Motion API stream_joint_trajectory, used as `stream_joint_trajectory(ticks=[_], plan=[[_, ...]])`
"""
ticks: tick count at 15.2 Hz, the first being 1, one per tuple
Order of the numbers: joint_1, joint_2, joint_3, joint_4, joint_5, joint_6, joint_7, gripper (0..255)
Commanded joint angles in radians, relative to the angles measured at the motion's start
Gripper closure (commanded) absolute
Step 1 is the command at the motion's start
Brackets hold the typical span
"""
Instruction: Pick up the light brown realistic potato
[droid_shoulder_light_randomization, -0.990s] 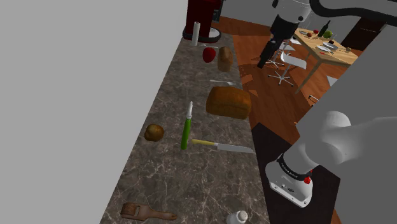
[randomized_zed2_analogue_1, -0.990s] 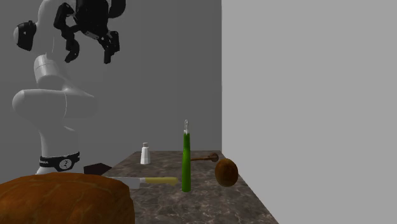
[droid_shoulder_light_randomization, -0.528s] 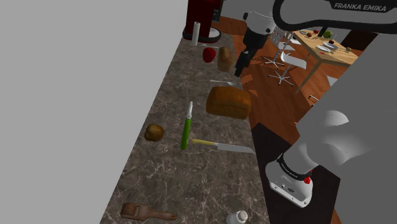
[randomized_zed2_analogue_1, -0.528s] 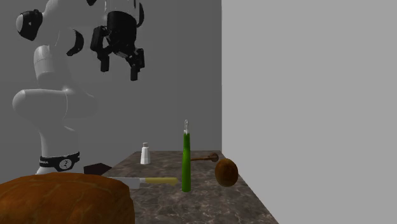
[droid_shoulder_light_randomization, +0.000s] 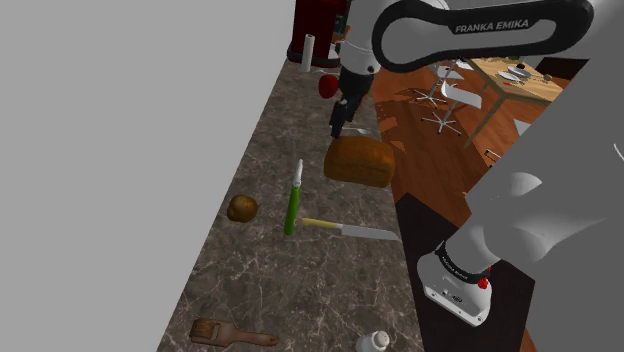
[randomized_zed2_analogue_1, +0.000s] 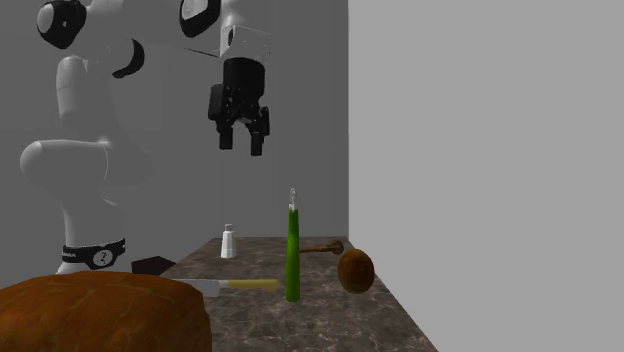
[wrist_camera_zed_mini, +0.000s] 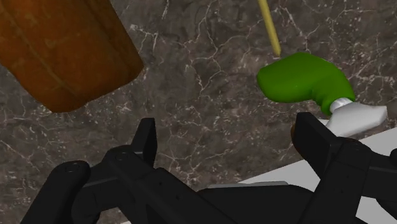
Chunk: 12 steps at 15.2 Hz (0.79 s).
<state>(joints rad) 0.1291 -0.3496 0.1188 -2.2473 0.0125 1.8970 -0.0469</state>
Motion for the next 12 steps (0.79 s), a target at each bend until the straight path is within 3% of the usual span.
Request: stream_joint_trajectory(ticks=[1,12], plan=[[0.01,0.067,0.015,0.02,0.004,0.038,0.004,0],[0.081,0.436,0.1,0.228,-0.009,0.148,0.059,0]])
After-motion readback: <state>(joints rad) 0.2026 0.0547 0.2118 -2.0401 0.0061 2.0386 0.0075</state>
